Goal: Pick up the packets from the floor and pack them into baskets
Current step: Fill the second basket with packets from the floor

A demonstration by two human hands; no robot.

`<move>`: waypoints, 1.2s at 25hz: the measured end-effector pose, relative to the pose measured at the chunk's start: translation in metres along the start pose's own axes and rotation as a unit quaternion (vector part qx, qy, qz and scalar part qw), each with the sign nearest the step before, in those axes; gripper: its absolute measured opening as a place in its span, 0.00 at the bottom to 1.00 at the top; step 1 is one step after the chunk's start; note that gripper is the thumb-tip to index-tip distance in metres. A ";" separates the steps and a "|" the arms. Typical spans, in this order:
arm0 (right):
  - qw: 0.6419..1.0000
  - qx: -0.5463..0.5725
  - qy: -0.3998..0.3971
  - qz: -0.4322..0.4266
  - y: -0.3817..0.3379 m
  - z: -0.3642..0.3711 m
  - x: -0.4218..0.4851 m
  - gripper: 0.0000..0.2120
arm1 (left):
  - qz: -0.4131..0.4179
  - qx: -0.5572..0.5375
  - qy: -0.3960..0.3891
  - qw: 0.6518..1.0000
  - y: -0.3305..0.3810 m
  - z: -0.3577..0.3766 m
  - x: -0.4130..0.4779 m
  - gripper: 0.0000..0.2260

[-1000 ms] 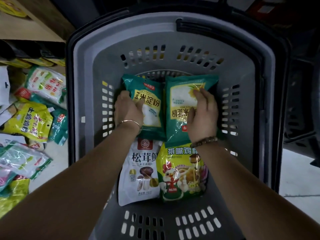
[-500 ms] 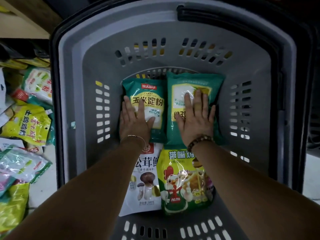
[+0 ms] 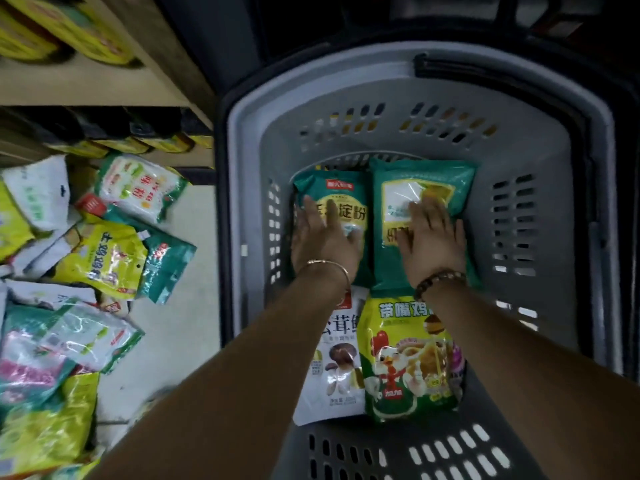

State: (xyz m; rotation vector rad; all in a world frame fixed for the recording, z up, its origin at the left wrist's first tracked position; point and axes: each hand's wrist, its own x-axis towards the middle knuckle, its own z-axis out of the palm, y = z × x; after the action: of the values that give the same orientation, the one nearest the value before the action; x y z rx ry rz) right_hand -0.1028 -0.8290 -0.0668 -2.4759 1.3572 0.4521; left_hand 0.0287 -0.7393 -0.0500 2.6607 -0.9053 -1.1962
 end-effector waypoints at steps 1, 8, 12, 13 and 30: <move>0.999 0.018 0.031 0.004 -0.007 -0.004 -0.005 0.24 | 0.030 -0.040 0.024 0.998 0.004 -0.011 -0.012 0.25; 0.962 0.156 0.220 -0.037 -0.091 -0.070 -0.054 0.24 | 0.278 -0.257 0.185 0.907 -0.023 -0.093 -0.117 0.18; 0.907 0.244 0.336 -0.066 -0.175 -0.117 -0.099 0.17 | 0.258 -0.306 0.255 0.881 -0.109 -0.138 -0.137 0.17; 0.897 0.257 0.349 -0.083 -0.201 -0.123 -0.111 0.15 | 0.233 -0.303 0.256 0.888 -0.137 -0.145 -0.139 0.16; 0.965 0.241 0.030 -0.102 -0.375 0.184 -0.043 0.17 | -0.004 -0.161 0.306 0.938 -0.463 -0.044 0.056 0.20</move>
State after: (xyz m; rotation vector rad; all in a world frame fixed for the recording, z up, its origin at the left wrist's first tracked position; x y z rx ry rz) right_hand 0.1686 -0.5306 -0.1825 -2.1965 1.0588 -0.0062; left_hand 0.3117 -0.3974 -0.1990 2.5072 -0.5337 -0.4016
